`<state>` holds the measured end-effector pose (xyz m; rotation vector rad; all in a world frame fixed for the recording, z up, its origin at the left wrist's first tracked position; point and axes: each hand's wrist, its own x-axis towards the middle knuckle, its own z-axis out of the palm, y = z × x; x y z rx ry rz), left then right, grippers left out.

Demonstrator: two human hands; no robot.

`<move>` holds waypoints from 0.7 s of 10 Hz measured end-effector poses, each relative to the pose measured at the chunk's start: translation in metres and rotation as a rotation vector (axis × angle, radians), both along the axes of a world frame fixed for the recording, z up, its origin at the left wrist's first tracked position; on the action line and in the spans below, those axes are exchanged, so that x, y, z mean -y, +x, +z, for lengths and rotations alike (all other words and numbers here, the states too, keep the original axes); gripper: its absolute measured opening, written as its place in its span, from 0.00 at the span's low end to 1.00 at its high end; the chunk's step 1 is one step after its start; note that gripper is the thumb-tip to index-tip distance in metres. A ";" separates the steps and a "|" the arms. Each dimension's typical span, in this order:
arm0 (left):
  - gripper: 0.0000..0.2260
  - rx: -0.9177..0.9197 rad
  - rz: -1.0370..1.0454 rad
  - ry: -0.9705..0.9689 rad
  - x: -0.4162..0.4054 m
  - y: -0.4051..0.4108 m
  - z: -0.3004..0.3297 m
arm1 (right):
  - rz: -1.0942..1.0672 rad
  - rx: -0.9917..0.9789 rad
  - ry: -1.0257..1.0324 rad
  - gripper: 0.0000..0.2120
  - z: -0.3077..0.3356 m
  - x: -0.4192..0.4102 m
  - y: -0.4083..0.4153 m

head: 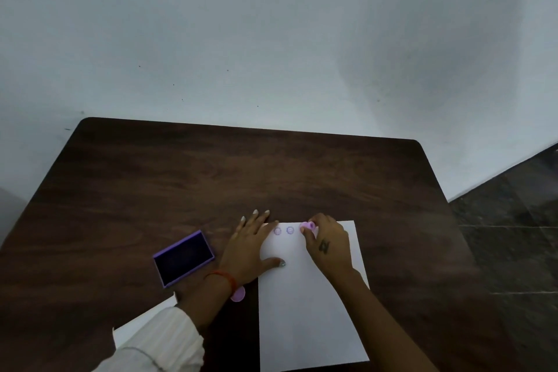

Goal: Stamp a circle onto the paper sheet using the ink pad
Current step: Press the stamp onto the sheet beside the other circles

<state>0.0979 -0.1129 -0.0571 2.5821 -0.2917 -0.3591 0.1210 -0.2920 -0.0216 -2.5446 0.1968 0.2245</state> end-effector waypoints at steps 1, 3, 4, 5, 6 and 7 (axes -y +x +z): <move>0.38 0.013 0.006 -0.015 0.000 0.000 -0.002 | 0.019 -0.028 -0.044 0.14 0.001 -0.002 0.002; 0.38 0.022 0.007 -0.027 -0.001 -0.001 -0.004 | 0.069 -0.046 -0.127 0.14 0.006 -0.006 0.006; 0.38 0.017 0.005 -0.035 -0.002 -0.001 -0.003 | 0.094 -0.075 -0.161 0.14 0.008 -0.008 0.008; 0.38 0.007 0.007 -0.038 -0.001 -0.001 -0.002 | 0.127 -0.112 -0.195 0.15 0.010 -0.010 0.009; 0.38 -0.002 0.002 -0.031 -0.002 -0.001 -0.002 | 0.163 -0.134 -0.224 0.15 0.011 -0.011 0.010; 0.38 -0.006 0.002 -0.035 -0.002 0.000 -0.001 | 0.195 -0.148 -0.261 0.16 0.012 -0.014 0.011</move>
